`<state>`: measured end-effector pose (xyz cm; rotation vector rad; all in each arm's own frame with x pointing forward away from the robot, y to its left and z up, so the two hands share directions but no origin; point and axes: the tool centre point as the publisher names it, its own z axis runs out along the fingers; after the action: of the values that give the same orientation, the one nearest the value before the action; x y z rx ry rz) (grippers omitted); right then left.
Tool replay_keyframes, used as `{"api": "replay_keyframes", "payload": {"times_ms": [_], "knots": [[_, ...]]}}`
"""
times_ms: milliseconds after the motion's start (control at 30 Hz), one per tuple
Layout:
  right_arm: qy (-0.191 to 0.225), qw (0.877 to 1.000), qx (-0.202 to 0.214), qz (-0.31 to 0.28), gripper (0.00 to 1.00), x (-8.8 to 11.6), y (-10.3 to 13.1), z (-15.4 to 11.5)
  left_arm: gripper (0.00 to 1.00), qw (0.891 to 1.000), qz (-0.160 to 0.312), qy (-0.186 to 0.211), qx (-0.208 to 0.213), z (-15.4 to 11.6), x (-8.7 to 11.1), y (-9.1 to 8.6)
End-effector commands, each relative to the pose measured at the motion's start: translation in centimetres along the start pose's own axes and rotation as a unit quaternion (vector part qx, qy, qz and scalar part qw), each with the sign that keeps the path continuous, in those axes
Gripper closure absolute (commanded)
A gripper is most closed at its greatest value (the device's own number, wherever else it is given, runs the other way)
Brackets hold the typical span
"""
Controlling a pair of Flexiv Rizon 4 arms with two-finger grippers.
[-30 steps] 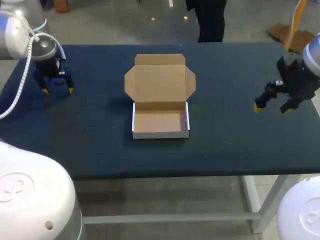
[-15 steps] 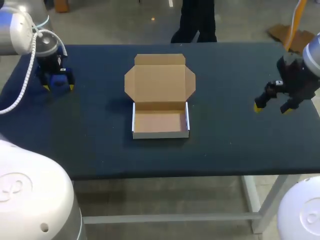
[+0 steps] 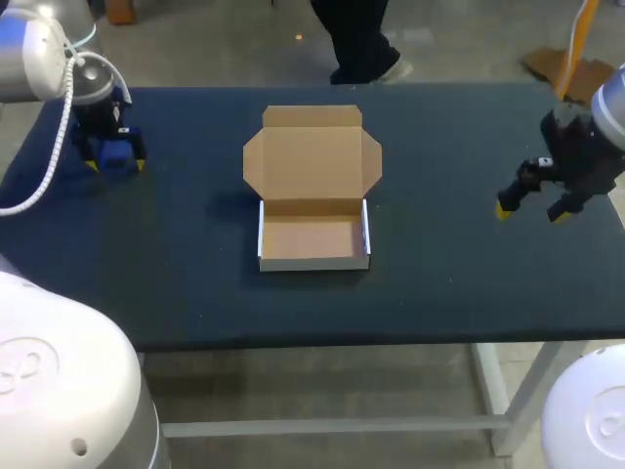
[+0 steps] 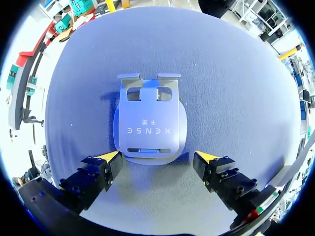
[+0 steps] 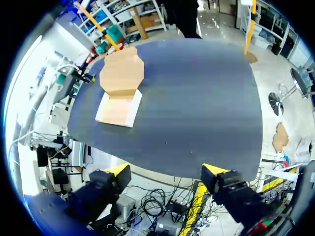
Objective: Assemble the packaging by folding the flat box into shape, placing the metal phone stand inside, and closing the box properly
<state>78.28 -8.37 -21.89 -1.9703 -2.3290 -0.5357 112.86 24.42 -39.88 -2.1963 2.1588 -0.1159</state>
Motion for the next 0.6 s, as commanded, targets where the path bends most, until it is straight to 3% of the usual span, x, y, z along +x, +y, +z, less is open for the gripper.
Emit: {"api": "replay_keyframes", "payload": {"times_ms": [33, 600], "knots": [[0.0, 1.0, 0.002, 0.0, 0.0, 0.0, -0.1, -0.3, 0.0, 1.0, 0.0, 0.0, -0.006, 0.2, -0.1, -0.8], [0.0, 1.0, 0.002, 0.0, 0.0, 0.0, -0.1, -0.3, 0.0, 1.0, -0.003, 0.001, 0.001, -0.1, -0.2, -2.6]]}}
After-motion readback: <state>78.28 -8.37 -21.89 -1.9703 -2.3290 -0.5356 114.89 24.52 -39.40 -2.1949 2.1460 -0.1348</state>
